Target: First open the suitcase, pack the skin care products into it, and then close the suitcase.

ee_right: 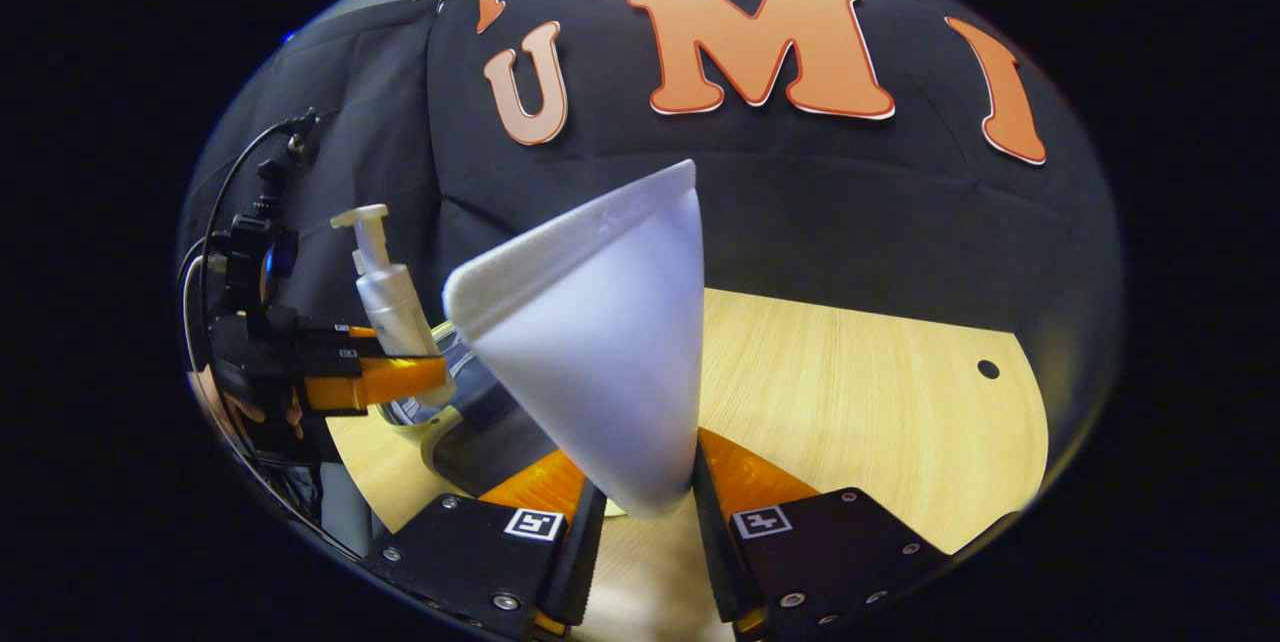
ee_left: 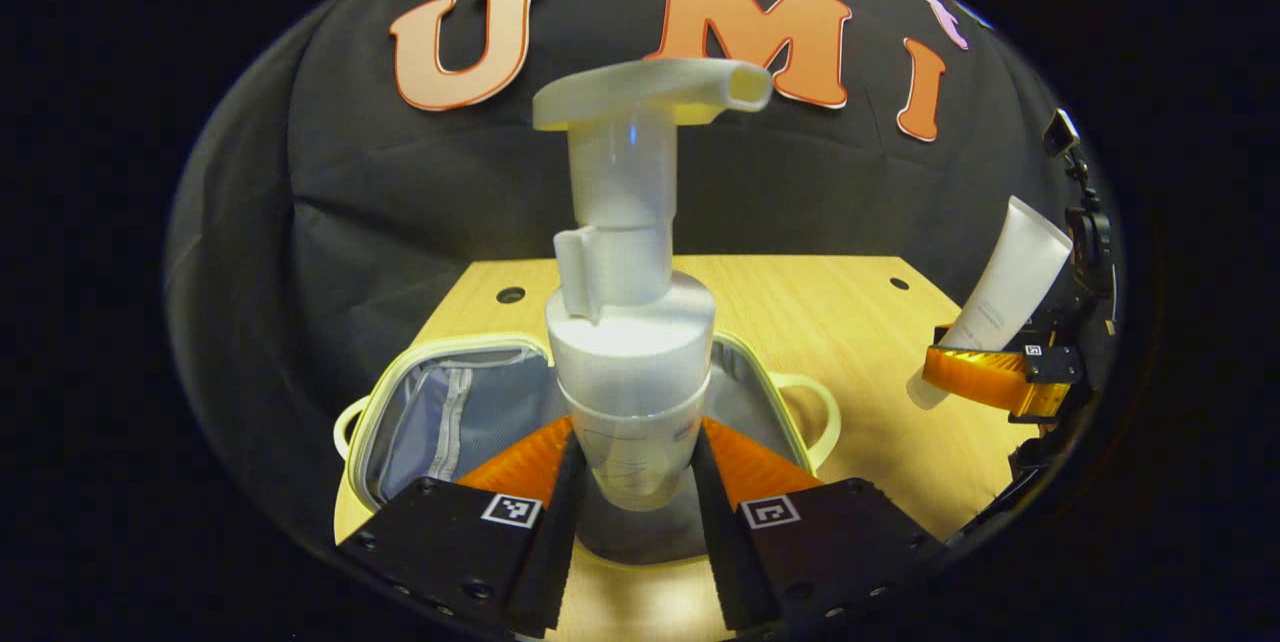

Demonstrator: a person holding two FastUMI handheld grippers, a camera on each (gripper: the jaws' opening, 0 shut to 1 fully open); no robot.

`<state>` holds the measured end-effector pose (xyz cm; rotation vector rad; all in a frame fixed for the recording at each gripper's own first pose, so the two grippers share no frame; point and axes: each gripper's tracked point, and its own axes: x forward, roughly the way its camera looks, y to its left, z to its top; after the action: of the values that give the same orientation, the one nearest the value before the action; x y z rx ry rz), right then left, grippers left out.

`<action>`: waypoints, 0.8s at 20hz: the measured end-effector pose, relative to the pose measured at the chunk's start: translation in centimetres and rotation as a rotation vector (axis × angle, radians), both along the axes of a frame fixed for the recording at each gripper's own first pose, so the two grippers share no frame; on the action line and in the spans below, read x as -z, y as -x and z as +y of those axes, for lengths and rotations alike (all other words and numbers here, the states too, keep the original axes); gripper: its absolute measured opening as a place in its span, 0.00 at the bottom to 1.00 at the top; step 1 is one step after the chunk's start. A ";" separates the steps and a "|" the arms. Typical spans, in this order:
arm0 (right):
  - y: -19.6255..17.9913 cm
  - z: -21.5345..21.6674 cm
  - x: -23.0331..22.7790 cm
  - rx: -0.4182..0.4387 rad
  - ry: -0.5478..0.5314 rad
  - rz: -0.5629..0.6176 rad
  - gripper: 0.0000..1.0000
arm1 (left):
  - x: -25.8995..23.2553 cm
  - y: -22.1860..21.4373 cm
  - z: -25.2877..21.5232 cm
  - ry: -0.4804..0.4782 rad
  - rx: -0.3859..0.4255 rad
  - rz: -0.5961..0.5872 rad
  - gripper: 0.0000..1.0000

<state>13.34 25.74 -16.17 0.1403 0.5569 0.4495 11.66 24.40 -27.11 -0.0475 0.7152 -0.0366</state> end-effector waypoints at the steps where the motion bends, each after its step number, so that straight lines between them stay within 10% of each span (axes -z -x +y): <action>1: 0.0 0.7 0.2 0.003 0.004 0.008 0.48 | 0.7 -0.2 -0.1 0.013 0.013 0.015 0.58; 16: 0.8 7.3 3.5 0.104 -0.031 0.187 0.47 | 8.8 -1.3 -2.2 0.130 0.189 0.312 0.58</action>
<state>12.51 33.04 -19.67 0.2418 0.7226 0.3453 12.94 22.22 -35.95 -0.1116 1.0275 -0.2616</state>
